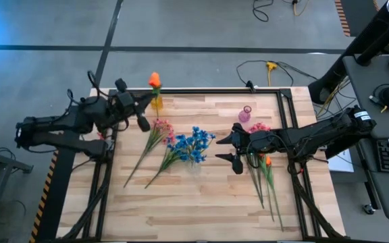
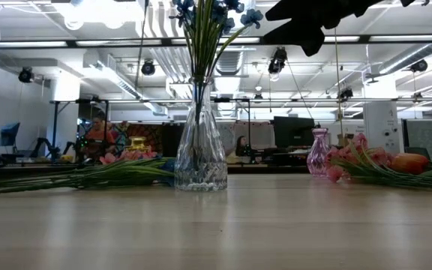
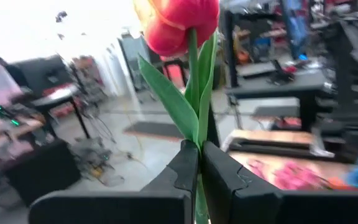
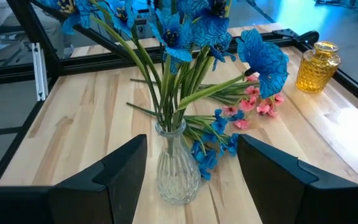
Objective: Sort flowers into vase by color
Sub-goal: Put the left orange tulip into the yellow vase
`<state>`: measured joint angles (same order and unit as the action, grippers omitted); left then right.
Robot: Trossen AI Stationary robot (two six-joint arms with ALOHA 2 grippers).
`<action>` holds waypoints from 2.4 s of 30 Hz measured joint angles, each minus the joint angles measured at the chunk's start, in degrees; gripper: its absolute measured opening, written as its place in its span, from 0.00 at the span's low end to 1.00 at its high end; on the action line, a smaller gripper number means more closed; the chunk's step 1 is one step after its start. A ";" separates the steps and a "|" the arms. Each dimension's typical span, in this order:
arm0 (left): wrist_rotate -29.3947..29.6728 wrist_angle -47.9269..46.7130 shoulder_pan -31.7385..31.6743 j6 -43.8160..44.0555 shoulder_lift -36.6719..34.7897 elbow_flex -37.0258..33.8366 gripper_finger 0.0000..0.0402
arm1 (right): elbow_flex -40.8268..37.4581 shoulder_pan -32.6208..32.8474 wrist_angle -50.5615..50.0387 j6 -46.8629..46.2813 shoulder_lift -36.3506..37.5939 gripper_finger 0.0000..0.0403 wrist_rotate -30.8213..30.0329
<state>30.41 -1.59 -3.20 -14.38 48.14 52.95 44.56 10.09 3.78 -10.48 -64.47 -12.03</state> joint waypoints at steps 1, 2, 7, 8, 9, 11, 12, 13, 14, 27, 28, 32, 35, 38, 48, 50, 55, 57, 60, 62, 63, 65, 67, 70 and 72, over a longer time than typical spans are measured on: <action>-1.43 2.37 -1.86 -0.76 -0.60 -1.63 0.00 | 0.00 0.00 0.05 0.00 0.00 0.60 -0.01; -3.01 4.63 -3.73 -1.22 -1.13 -3.34 0.00 | 0.00 0.00 0.11 0.00 0.00 0.60 -0.01; -9.01 15.88 -13.65 -1.61 -3.46 -11.84 0.00 | 0.00 0.00 0.19 -0.39 -0.02 0.60 -0.01; -9.52 18.31 -15.56 -1.61 -3.64 -13.57 0.00 | 0.00 0.00 0.23 -0.39 -0.04 0.60 -0.01; -10.31 20.35 -17.50 -1.63 -3.68 -15.24 0.00 | 0.00 0.00 0.29 -0.39 -0.06 0.60 -0.01; -11.91 24.94 -20.90 -1.63 -3.47 -18.42 0.00 | 0.00 0.00 0.52 -0.39 -0.09 0.60 -0.01; -13.09 26.99 -22.42 -1.76 -3.27 -19.90 0.00 | 0.00 0.00 0.88 -0.39 -0.09 0.60 -0.01; -14.82 29.57 -23.94 -2.09 -3.03 -21.34 0.00 | 0.00 0.00 1.29 -0.42 -0.09 0.60 -0.01; -16.92 32.00 -25.26 -2.21 -2.71 -22.69 0.00 | 0.00 0.00 1.50 -0.39 -0.09 0.60 -0.01; -19.16 37.87 -34.03 -6.00 0.76 -26.63 0.00 | 0.00 0.00 1.31 -0.45 -0.11 0.60 -0.12; -19.14 38.06 -34.38 -6.08 1.19 -26.50 0.00 | 0.00 0.00 1.30 -0.46 -0.11 0.60 -0.14; -19.12 38.63 -35.35 -5.96 2.85 -25.97 0.00 | 0.00 0.00 1.29 -0.45 -0.11 0.60 -0.14; -19.07 38.50 -35.45 -5.82 3.99 -25.97 0.00 | 0.00 0.00 1.28 -0.46 -0.11 0.60 -0.14; -19.07 38.55 -35.53 -5.40 5.05 -25.97 0.00 | 0.00 0.00 1.28 -0.46 -0.11 0.60 -0.14; -18.98 38.52 -35.57 -4.00 7.75 -25.97 0.00 | 0.00 0.00 1.24 -0.46 -0.11 0.61 -0.12; -18.95 38.52 -35.60 -3.97 8.30 -25.97 0.00 | 0.00 0.00 1.23 -0.46 -0.11 0.61 -0.12; -18.79 38.45 -35.67 -3.73 10.30 -25.97 0.00 | 0.02 0.00 1.22 -0.46 -0.11 0.60 -0.09; -18.77 38.45 -35.69 -3.55 11.04 -25.97 0.00 | 0.00 0.00 1.22 -0.46 -0.11 0.60 -0.09; -18.77 38.57 -35.72 -3.31 11.65 -25.97 0.00 | 0.00 0.00 1.22 -0.46 -0.11 0.61 -0.09; -18.77 38.60 -35.73 -3.30 11.90 -25.97 0.00 | 0.02 0.00 1.22 -0.46 -0.11 0.61 -0.09; -18.77 38.60 -35.77 -3.29 12.03 -25.97 0.00 | 0.02 0.00 1.22 -0.46 -0.11 0.61 -0.09; -18.75 38.63 -35.83 -3.29 12.25 -25.97 0.00 | 0.02 0.00 1.22 -0.46 -0.11 0.61 -0.08; -18.17 38.63 -35.87 -3.29 12.52 -25.97 0.00 | 0.02 0.00 1.22 -0.46 -0.11 0.61 -0.07; -16.17 38.69 -35.90 -3.26 12.82 -25.97 0.00 | 0.02 0.00 1.22 -0.46 -0.11 0.61 -0.07; -14.57 38.67 -35.92 -3.09 12.98 -25.97 0.00 | 0.02 0.00 1.22 -0.46 -0.11 0.61 -0.07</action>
<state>15.84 37.08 -39.11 -17.48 61.12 26.98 44.58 10.09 4.99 -10.94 -64.58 -12.10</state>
